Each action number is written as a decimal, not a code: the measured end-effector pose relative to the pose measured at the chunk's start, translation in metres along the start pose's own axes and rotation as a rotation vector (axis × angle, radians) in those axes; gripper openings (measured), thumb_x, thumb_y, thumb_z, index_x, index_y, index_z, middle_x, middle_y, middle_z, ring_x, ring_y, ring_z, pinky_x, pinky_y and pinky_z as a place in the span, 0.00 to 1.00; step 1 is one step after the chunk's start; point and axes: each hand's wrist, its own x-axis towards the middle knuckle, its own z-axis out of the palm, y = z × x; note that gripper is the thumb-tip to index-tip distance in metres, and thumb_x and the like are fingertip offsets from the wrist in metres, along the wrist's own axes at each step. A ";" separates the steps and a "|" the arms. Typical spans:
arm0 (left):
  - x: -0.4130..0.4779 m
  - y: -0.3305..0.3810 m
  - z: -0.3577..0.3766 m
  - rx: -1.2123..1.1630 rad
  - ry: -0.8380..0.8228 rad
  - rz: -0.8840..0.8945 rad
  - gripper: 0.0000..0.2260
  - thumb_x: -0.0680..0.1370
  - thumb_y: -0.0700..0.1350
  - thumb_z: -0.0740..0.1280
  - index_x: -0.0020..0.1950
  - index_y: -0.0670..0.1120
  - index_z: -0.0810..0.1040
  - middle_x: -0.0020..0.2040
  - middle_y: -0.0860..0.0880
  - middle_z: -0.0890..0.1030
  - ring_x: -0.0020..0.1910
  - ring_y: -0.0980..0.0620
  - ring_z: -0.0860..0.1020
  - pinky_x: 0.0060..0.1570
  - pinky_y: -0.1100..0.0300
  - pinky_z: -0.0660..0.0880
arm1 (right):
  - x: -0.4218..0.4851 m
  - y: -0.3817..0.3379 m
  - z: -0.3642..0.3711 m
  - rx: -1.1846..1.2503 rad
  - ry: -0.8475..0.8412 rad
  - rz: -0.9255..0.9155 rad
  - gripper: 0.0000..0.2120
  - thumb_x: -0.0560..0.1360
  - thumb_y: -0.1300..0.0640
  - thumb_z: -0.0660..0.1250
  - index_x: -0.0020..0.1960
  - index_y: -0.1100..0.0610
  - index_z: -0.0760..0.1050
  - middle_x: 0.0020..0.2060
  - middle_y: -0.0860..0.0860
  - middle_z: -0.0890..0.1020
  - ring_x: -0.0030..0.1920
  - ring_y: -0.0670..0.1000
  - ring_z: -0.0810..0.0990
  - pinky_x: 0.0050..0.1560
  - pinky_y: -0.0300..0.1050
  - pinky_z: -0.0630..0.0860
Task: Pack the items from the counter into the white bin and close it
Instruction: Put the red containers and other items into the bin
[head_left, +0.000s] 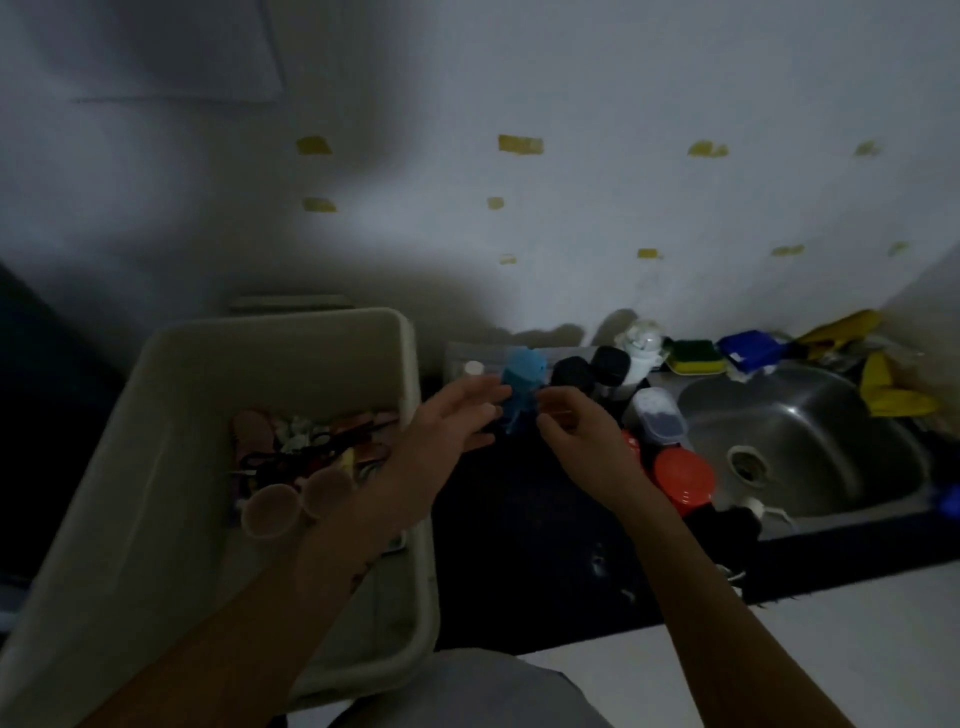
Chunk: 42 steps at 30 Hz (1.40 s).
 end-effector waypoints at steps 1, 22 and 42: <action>0.001 -0.005 0.015 0.008 -0.015 -0.020 0.13 0.81 0.39 0.61 0.63 0.51 0.77 0.60 0.54 0.81 0.61 0.55 0.78 0.59 0.56 0.76 | -0.001 0.017 -0.007 -0.025 0.015 0.039 0.13 0.78 0.57 0.65 0.62 0.51 0.76 0.53 0.44 0.81 0.51 0.39 0.79 0.51 0.33 0.74; 0.035 -0.148 0.140 0.097 0.069 -0.340 0.12 0.80 0.42 0.62 0.56 0.58 0.77 0.59 0.58 0.79 0.59 0.58 0.75 0.57 0.59 0.75 | 0.018 0.197 -0.058 -0.289 -0.184 0.244 0.21 0.78 0.56 0.64 0.70 0.57 0.70 0.66 0.56 0.75 0.63 0.57 0.75 0.64 0.49 0.71; 0.043 -0.199 0.119 0.195 0.205 -0.491 0.09 0.81 0.43 0.61 0.52 0.58 0.76 0.54 0.55 0.78 0.50 0.59 0.76 0.42 0.63 0.73 | -0.022 0.220 -0.034 -0.418 -0.348 -0.073 0.22 0.75 0.61 0.64 0.68 0.49 0.75 0.68 0.52 0.76 0.64 0.59 0.74 0.63 0.50 0.70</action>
